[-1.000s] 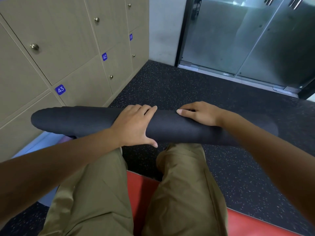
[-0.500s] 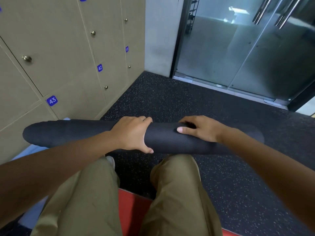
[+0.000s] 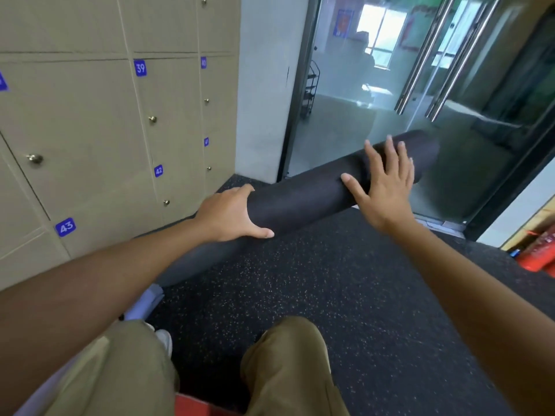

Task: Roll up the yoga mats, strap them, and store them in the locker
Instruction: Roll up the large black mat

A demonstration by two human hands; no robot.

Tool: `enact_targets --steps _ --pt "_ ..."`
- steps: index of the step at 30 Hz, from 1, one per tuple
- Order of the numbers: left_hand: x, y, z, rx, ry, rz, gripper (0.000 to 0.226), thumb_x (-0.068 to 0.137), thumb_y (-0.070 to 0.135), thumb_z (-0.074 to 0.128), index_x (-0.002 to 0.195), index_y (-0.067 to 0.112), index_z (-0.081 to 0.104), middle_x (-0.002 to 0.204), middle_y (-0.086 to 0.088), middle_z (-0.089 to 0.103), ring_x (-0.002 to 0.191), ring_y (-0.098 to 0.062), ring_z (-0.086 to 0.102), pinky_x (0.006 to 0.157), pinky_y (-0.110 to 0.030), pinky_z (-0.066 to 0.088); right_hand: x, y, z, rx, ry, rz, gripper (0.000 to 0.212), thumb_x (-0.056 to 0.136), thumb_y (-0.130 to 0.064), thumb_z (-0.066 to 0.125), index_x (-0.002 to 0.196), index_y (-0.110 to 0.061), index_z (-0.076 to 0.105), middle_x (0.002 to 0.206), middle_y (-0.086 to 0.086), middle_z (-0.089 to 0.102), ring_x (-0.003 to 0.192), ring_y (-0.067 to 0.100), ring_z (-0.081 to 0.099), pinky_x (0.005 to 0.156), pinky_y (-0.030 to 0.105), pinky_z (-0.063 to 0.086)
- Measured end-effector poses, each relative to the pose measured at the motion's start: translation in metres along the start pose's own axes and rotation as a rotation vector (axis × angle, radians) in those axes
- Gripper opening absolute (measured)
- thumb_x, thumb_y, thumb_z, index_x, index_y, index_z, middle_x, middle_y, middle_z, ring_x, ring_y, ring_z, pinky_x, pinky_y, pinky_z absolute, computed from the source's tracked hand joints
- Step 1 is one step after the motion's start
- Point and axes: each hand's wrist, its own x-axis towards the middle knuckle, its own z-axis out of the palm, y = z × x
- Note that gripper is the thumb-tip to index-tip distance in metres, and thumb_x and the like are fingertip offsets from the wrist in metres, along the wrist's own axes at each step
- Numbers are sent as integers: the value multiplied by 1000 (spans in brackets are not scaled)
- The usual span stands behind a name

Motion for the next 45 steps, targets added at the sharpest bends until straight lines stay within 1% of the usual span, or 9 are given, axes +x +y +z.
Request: enact_targets --steps 4,9,11,14,19,24,32,38,45 --pt "3 4 -12 -142 50 -49 96 52 86 74 129 34 50 124 13 64 111 -20 63 91 -42 52 22 -15 -20 331 192 250 108 90 -64 63 163 -20 -4 169 13 -16 156 28 -11 124 39 -5" --pt "-5 -3 -8 -328 66 -94 97 44 87 76 124 38 51 115 17 67 104 -15 66 92 -42 54 37 -32 -32 997 34 615 131 81 -64 75 160 -20 -20 171 -1 -5 156 17 10 126 40 10" --pt "-10 -7 -3 -406 57 -98 93 44 82 80 122 39 52 114 18 68 104 -12 67 94 -40 54 37 -34 -29 1284 -119 661 130 72 -68 79 163 -21 -2 165 -3 29 145 17 39 121 44 31" --pt "-16 -16 3 -547 34 -90 85 46 73 88 117 38 57 108 20 72 99 -5 69 95 -39 55 33 -42 -20 1522 -286 569 94 74 -67 74 150 -20 45 140 -2 64 121 13 66 97 36 56" --pt "-19 -36 14 -715 -14 -73 77 52 55 96 118 35 62 112 19 73 103 -3 70 99 -42 55 36 -75 -8 1526 -294 472 103 60 -66 88 146 -28 46 134 -4 68 118 17 68 88 40 59" --pt "-24 -65 27 -685 -95 -64 90 52 58 97 130 43 53 124 25 67 115 5 63 107 -36 50 33 -113 8 1448 -255 392 90 68 -41 94 140 -24 43 132 -4 67 115 19 69 92 47 59" --pt "-58 -112 35 -571 -145 -83 97 61 51 95 139 51 37 137 14 55 118 -8 58 100 -36 51 -32 -157 75 1311 -251 363 82 63 -17 98 132 -21 54 122 -8 71 109 6 69 86 24 58" --pt "-81 -131 19 -555 -24 -121 93 55 77 75 137 49 41 133 19 58 109 1 61 99 -38 53 -86 -154 135 1265 -349 429 89 60 -18 100 133 -22 50 125 -7 67 110 4 67 91 29 59" --pt "-62 -93 -13 -449 148 91 109 68 72 78 156 45 20 156 14 35 142 -5 37 117 -43 39 -127 -148 187 1231 -486 453 100 51 -29 103 135 -29 48 126 -11 67 117 9 65 101 44 55"
